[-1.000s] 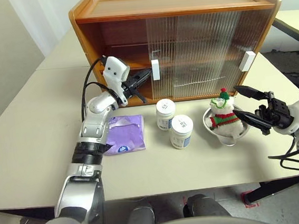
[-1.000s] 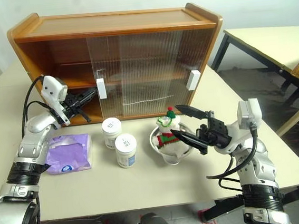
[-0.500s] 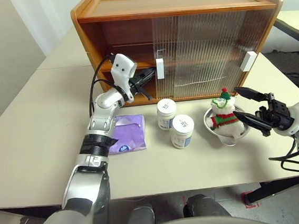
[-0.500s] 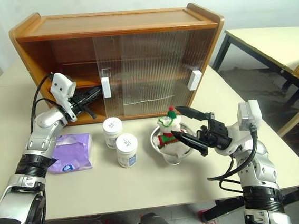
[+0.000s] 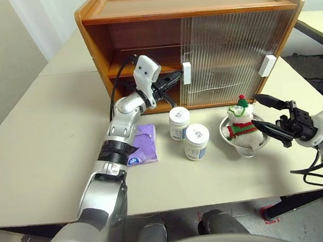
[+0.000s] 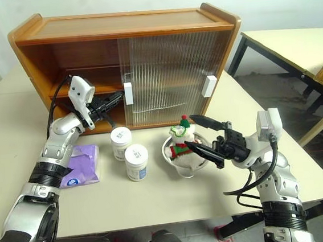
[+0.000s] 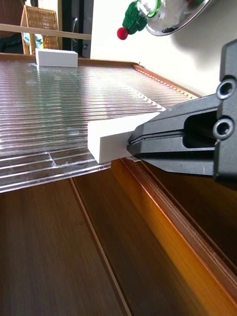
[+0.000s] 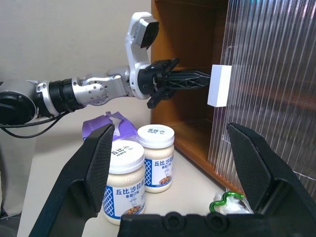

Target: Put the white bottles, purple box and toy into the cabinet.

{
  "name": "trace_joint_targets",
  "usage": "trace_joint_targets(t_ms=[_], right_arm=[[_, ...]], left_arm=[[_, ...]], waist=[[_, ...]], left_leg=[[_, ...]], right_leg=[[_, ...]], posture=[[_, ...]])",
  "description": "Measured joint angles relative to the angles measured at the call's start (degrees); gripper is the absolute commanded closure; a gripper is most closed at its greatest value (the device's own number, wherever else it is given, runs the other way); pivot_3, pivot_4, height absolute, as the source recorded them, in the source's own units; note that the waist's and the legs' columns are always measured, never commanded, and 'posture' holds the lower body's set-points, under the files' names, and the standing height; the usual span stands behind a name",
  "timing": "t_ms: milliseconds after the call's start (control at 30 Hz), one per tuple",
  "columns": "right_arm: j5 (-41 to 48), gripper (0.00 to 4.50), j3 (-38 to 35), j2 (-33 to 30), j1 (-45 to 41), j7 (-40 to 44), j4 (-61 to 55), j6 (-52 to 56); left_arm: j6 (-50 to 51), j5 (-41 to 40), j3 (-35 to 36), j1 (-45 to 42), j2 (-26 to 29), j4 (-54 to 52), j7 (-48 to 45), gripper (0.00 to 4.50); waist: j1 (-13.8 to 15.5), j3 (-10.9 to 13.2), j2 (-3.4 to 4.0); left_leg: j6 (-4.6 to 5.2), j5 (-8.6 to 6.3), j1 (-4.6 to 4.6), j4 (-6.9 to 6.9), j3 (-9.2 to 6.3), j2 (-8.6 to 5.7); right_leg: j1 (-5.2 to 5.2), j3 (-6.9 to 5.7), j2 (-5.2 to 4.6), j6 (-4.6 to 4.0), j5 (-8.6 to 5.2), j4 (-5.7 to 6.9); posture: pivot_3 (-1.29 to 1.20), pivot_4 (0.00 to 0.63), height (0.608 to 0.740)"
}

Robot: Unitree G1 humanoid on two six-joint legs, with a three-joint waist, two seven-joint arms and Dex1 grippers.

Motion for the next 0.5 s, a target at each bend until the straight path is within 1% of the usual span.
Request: trace_joint_targets(t_ms=[200, 300, 400, 433, 467, 500], right_arm=[[0.0, 0.0, 0.0, 0.1, 0.0, 0.0, 0.0, 0.0], [0.0, 0.0, 0.2, 0.3, 0.1, 0.0, -0.2, 0.0], [0.0, 0.0, 0.3, 0.3, 0.4, 0.0, -0.2, 0.0], [0.0, 0.0, 0.3, 0.4, 0.3, 0.1, -0.2, 0.0], [0.0, 0.0, 0.6, 0.4, 0.2, 0.1, -0.3, 0.0], [0.0, 0.0, 0.8, 0.4, 0.2, 0.3, -0.3, 0.0]], left_arm=[[-0.7, -0.3, 0.2, 0.0, 0.3, 0.4, -0.5, 4.48], [-0.3, -1.9, 1.1, 2.5, 2.3, -3.4, -1.6, 3.92], [2.9, -4.9, 3.4, 6.4, 5.3, -9.2, -2.8, 2.9], [4.0, -5.5, 3.9, 6.9, 6.1, -10.5, -3.0, 2.63], [5.9, -6.5, 4.5, 8.0, 7.5, -12.7, -3.6, 2.22], [7.9, -7.4, 4.7, 9.2, 9.3, -14.9, -4.6, 1.94]], waist=[[-0.1, 0.0, 0.0], [-0.5, 0.0, 0.01], [-1.0, 0.0, 0.02], [-0.9, 0.0, 0.02], [-0.9, 0.0, 0.02], [-0.9, 0.0, 0.02]], left_leg=[[0.06, -0.04, -0.04, 0.07, 0.0, -0.04], [0.07, -0.04, -0.03, 0.03, 0.0, -0.04], [0.07, -0.04, -0.04, 0.0, 0.01, -0.04], [0.07, -0.04, -0.05, 0.01, 0.01, -0.05], [0.07, -0.04, -0.04, 0.01, 0.01, -0.05], [0.07, -0.04, -0.04, 0.01, 0.01, -0.05]], right_leg=[[0.0, 0.01, -0.02, 0.03, 0.0, -0.01], [0.0, 0.01, -0.02, 0.02, 0.0, -0.01], [-0.03, 0.0, 0.0, -0.02, -0.02, -0.01], [-0.03, 0.0, 0.0, -0.02, -0.02, -0.01], [-0.03, 0.0, 0.0, -0.04, -0.01, -0.01], [-0.02, 0.0, 0.0, -0.11, 0.03, -0.01]], posture=[[-0.16, 0.0, 0.74], [-0.15, 0.0, 0.74], [-0.14, 0.0, 0.74], [-0.13, 0.0, 0.74], [-0.13, 0.0, 0.74], [-0.12, 0.0, 0.74]])
